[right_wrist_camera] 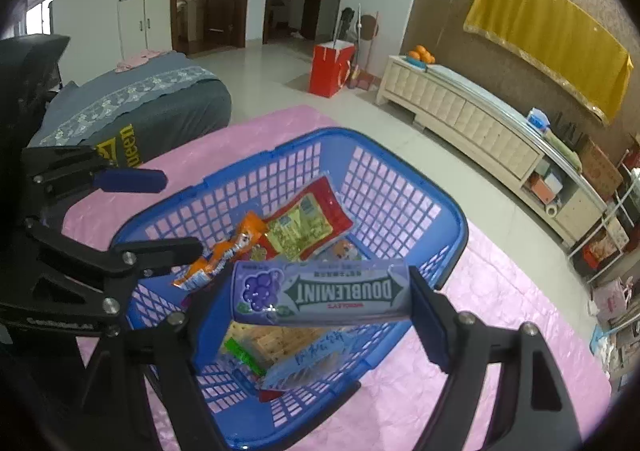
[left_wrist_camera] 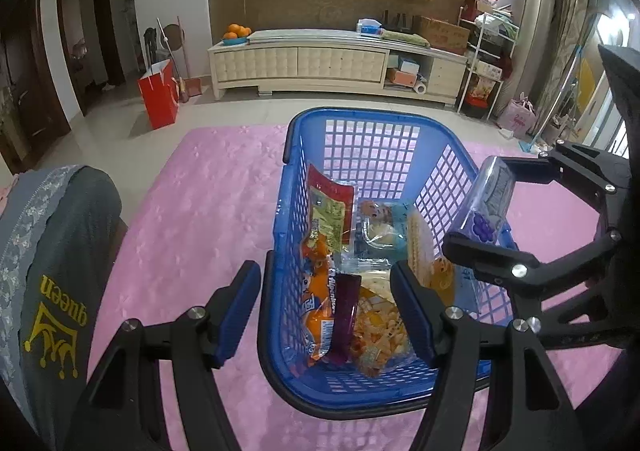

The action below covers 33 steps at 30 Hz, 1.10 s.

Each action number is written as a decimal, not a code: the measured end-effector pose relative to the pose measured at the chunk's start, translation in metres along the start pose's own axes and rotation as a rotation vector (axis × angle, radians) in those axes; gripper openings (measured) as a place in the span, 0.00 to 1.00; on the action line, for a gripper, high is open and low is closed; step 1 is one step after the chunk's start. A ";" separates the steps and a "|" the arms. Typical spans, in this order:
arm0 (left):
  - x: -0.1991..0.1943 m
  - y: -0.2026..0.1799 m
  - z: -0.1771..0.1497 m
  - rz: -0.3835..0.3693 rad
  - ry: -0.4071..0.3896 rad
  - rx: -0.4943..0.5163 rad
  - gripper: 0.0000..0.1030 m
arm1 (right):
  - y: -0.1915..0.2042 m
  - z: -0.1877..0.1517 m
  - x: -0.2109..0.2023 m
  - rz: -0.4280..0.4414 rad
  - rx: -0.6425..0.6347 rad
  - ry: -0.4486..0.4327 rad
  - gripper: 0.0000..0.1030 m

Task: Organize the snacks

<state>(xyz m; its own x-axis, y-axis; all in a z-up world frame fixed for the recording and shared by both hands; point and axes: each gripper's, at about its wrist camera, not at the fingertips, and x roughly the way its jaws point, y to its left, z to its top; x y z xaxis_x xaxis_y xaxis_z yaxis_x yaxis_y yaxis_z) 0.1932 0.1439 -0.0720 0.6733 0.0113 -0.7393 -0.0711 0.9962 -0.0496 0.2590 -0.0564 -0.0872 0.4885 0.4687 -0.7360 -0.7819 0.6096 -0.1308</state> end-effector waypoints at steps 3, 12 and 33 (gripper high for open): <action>-0.001 -0.001 -0.001 0.008 -0.002 0.004 0.63 | -0.004 -0.002 0.002 0.001 0.015 0.014 0.81; -0.010 -0.003 -0.005 0.007 -0.015 -0.001 0.63 | -0.014 -0.010 -0.007 0.029 0.098 0.023 0.90; -0.122 -0.074 -0.047 -0.031 -0.266 0.045 0.63 | -0.005 -0.076 -0.174 -0.267 0.406 -0.219 0.92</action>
<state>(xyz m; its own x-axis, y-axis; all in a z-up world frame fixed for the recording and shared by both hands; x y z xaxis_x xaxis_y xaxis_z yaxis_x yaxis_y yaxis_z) 0.0816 0.0646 -0.0096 0.8450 -0.0031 -0.5348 -0.0188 0.9992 -0.0355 0.1484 -0.1890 -0.0090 0.7533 0.3595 -0.5507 -0.4275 0.9040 0.0054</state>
